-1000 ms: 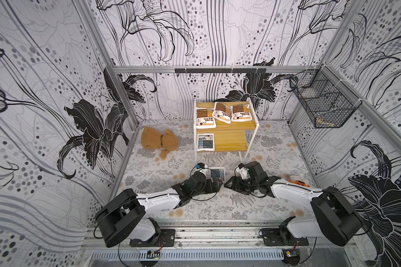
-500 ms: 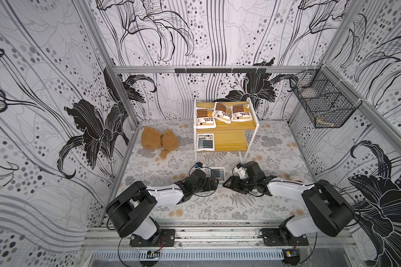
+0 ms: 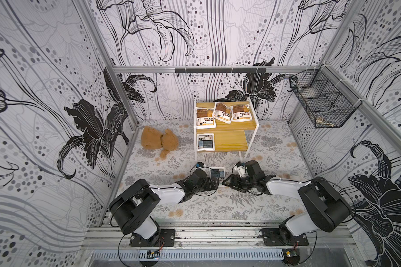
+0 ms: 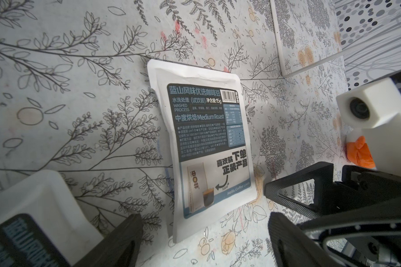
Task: Place the bagged coffee beans on the shelf by color
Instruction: Pick up the bagged coffee beans at the center of the board.
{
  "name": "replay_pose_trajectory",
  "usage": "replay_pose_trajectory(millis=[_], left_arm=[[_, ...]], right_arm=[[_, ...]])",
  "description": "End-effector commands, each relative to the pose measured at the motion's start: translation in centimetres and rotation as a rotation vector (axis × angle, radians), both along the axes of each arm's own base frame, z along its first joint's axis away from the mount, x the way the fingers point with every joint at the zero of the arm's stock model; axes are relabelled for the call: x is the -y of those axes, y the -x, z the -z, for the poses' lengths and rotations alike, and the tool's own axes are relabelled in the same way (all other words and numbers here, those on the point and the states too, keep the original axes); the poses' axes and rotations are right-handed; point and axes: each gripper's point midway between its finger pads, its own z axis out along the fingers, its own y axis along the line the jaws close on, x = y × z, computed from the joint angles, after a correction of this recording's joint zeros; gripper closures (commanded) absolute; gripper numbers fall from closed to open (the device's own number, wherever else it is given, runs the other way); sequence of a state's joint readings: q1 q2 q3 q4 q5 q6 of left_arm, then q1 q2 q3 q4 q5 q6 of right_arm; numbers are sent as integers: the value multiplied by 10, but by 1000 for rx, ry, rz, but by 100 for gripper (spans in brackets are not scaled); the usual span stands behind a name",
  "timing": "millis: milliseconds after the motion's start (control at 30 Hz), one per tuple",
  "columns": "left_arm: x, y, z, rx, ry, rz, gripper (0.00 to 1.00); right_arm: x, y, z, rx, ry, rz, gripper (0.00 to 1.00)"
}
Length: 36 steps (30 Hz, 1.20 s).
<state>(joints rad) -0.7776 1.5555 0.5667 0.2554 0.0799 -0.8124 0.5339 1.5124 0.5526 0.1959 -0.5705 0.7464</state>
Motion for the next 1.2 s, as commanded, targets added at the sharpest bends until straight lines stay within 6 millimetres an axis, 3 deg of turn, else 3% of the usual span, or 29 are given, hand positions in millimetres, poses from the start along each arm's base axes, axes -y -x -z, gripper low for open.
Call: replay_pose_trajectory(millis=[0,1167], left_arm=[[-1,-4,4,2,-18,3,10],[12,10,20,-34,13,58,10]], right_arm=[[10,8,19,-53,49,12,20],[-3,4,16,-45,-83,5,28]])
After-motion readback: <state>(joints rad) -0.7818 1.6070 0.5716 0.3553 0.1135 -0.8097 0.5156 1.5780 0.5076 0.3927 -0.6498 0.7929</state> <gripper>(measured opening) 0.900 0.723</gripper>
